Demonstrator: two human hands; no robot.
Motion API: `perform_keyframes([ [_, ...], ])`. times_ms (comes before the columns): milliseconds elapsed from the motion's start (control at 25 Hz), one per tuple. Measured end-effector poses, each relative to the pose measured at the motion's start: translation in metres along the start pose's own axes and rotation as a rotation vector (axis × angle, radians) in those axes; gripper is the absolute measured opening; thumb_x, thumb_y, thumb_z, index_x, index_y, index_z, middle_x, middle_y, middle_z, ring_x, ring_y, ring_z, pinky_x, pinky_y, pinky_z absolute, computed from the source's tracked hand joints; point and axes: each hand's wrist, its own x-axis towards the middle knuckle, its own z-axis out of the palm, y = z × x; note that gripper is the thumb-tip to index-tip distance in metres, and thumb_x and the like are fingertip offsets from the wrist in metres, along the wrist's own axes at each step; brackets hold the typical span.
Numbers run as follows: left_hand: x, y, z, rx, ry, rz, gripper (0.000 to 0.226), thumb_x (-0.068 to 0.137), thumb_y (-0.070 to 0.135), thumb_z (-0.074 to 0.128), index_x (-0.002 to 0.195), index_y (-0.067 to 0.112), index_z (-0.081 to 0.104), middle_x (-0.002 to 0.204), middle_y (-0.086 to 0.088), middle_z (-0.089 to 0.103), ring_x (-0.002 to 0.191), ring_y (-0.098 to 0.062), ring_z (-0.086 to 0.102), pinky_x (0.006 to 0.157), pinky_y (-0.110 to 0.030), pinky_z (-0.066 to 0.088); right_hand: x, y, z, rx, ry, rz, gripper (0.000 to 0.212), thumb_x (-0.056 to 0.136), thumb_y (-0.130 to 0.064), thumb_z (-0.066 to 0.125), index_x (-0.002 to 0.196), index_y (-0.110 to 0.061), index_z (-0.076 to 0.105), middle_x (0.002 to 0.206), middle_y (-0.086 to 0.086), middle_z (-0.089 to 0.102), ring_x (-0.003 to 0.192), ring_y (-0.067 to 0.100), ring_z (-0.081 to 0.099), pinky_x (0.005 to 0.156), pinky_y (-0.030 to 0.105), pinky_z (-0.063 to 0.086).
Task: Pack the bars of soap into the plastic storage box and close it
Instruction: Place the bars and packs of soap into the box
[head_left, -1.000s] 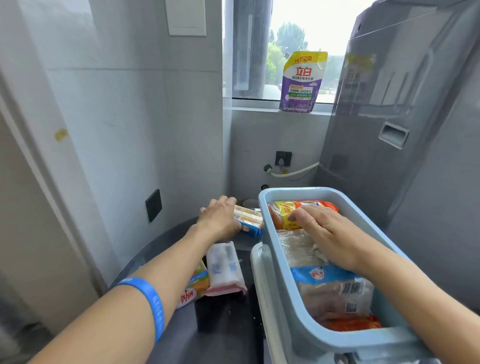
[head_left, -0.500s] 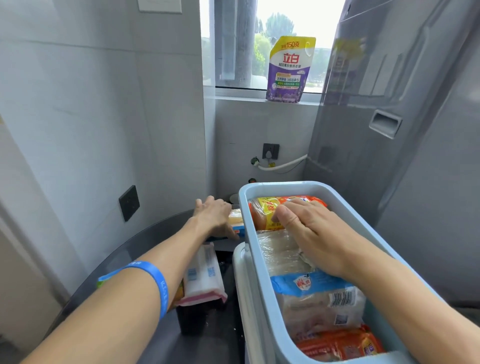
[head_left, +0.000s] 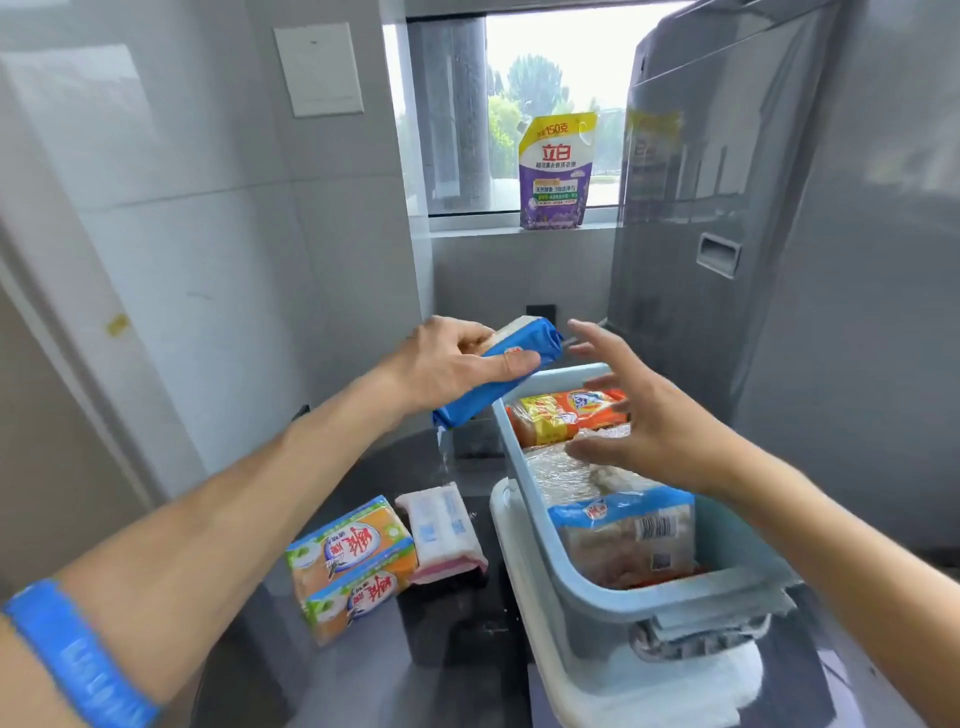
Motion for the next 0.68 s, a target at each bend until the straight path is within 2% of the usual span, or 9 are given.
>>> perform_keyframes([
  [40, -0.006, 0.019, 0.003, -0.039, -0.074, 0.011, 0.067, 0.067, 0.075, 0.064, 0.097, 0.016, 0.073, 0.084, -0.003, 0.071, 0.07, -0.014, 0.066, 0.059, -0.023, 0.052, -0.007, -0.008, -0.01, 0.054, 0.021, -0.055, 0.102, 0.073, -0.028, 0.085, 0.148, -0.046, 0.019, 0.142, -0.016, 0.044, 0.123, 0.006, 0.05, 0.097, 0.023, 0.046],
  [120, -0.014, 0.051, 0.013, -0.105, -0.214, -0.046, 0.074, 0.062, 0.077, 0.066, 0.096, 0.013, 0.074, 0.089, -0.005, 0.073, 0.072, -0.014, 0.068, 0.063, -0.024, 0.055, -0.024, -0.018, -0.031, 0.077, 0.085, -0.131, 0.091, 0.068, -0.033, 0.086, 0.141, -0.041, 0.033, 0.135, -0.017, 0.051, 0.123, -0.001, 0.049, 0.092, 0.014, 0.045],
  [200, -0.021, 0.071, 0.027, -0.084, -0.393, -0.075, 0.072, 0.066, 0.076, 0.066, 0.097, 0.012, 0.074, 0.093, -0.004, 0.075, 0.079, -0.016, 0.07, 0.074, -0.03, 0.057, -0.043, -0.023, -0.055, 0.02, 0.121, -0.131, 0.074, 0.064, -0.041, 0.085, 0.127, -0.04, 0.045, 0.123, -0.018, 0.058, 0.116, -0.001, 0.054, 0.089, 0.019, 0.047],
  [280, -0.026, 0.08, 0.046, -0.034, -0.516, -0.06, 0.064, 0.075, 0.071, 0.063, 0.098, 0.013, 0.074, 0.095, -0.003, 0.076, 0.083, -0.018, 0.072, 0.082, -0.034, 0.057, -0.06, -0.022, -0.071, 0.083, -0.027, -0.065, 0.062, 0.066, -0.034, 0.088, 0.119, -0.036, 0.055, 0.108, -0.011, 0.067, 0.1, 0.008, 0.064, 0.081, 0.026, 0.053],
  [320, -0.029, 0.081, 0.056, -0.003, -0.531, -0.053, 0.061, 0.08, 0.068, 0.062, 0.097, 0.011, 0.074, 0.095, -0.004, 0.076, 0.084, -0.02, 0.071, 0.082, -0.035, 0.057, -0.067, -0.02, -0.071, 0.089, -0.12, -0.025, 0.053, 0.067, -0.028, 0.089, 0.112, -0.033, 0.061, 0.099, -0.009, 0.069, 0.09, 0.009, 0.066, 0.076, 0.025, 0.055],
  [400, -0.034, 0.079, 0.075, 0.104, -0.511, -0.001, 0.058, 0.089, 0.06, 0.059, 0.095, 0.004, 0.072, 0.089, -0.009, 0.072, 0.081, -0.026, 0.066, 0.079, -0.037, 0.054, -0.077, -0.014, -0.062, -0.103, -0.213, 0.064, 0.038, 0.067, -0.034, 0.088, 0.096, -0.033, 0.064, 0.086, -0.01, 0.069, 0.077, 0.011, 0.063, 0.069, 0.026, 0.054],
  [440, -0.037, 0.076, 0.082, 0.149, -0.5, 0.034, 0.054, 0.091, 0.057, 0.059, 0.095, 0.004, 0.072, 0.086, -0.008, 0.07, 0.079, -0.026, 0.064, 0.077, -0.038, 0.053, -0.079, -0.01, -0.056, -0.199, -0.247, 0.117, 0.037, 0.068, -0.041, 0.086, 0.094, -0.034, 0.061, 0.086, -0.01, 0.069, 0.077, 0.013, 0.062, 0.071, 0.03, 0.054],
  [520, -0.04, 0.07, 0.087, 0.19, -0.482, 0.064, 0.042, 0.088, 0.053, 0.065, 0.103, 0.014, 0.074, 0.094, 0.0, 0.074, 0.087, -0.019, 0.067, 0.083, -0.037, 0.055, -0.079, -0.005, -0.049, -0.272, -0.295, 0.195, 0.038, 0.071, -0.05, 0.08, 0.097, -0.034, 0.057, 0.091, -0.007, 0.07, 0.083, 0.016, 0.062, 0.079, 0.036, 0.053],
  [680, -0.049, 0.051, 0.083, 0.256, -0.374, 0.111, 0.043, 0.077, 0.049, 0.077, 0.114, 0.027, 0.07, 0.107, 0.012, 0.069, 0.097, -0.005, 0.063, 0.08, -0.025, 0.052, -0.069, -0.003, -0.057, -0.431, -0.399, 0.216, 0.038, 0.073, -0.05, 0.076, 0.105, -0.034, 0.062, 0.098, -0.01, 0.063, 0.09, 0.013, 0.058, 0.082, 0.034, 0.051],
])
